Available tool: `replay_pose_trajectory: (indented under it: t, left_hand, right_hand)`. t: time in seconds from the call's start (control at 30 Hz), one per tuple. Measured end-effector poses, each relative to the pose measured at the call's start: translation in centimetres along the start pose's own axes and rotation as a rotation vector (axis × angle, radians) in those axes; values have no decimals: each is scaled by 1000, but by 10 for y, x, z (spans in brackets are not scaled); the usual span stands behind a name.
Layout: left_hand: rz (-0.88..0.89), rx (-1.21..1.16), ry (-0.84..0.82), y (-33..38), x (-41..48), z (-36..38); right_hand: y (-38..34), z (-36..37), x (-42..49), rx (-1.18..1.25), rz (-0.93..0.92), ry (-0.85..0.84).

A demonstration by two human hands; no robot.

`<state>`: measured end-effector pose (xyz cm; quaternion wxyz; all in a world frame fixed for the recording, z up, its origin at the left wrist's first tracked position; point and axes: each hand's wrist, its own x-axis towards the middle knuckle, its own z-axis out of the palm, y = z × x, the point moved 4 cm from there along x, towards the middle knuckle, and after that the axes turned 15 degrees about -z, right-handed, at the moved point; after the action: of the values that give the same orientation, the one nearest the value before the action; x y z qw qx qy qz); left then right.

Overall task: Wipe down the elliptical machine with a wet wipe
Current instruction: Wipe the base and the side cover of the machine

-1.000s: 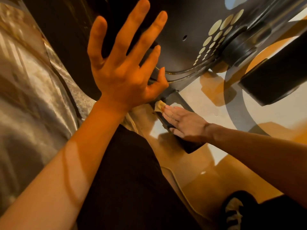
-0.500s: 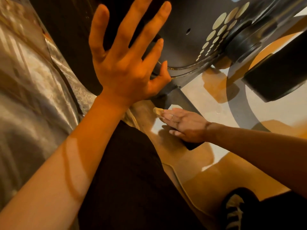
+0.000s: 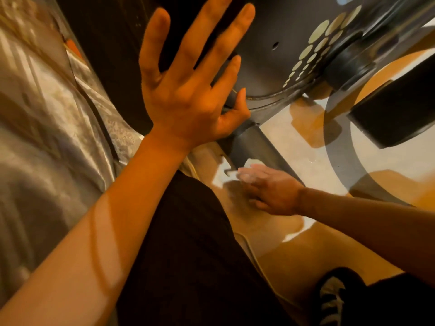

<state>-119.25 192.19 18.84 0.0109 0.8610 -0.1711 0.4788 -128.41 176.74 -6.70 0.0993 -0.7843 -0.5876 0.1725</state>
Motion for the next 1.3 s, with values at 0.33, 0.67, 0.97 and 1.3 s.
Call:
replay_pose_trajectory:
  t: [0.33, 0.67, 0.97, 1.3]
  left_hand:
    - [-8, 9, 25, -3, -1, 0]
    - [-13, -4, -4, 2, 2, -3]
    - [15, -6, -6, 1, 1, -2]
    - [21, -9, 7, 3, 3, -5]
  right_hand:
    - [9, -6, -3, 59, -43, 7]
    - [-58, 34, -68, 79, -1, 3]
    - [-11, 2, -21, 240, 628, 253]
    - [-15, 1, -13, 245, 637, 315]
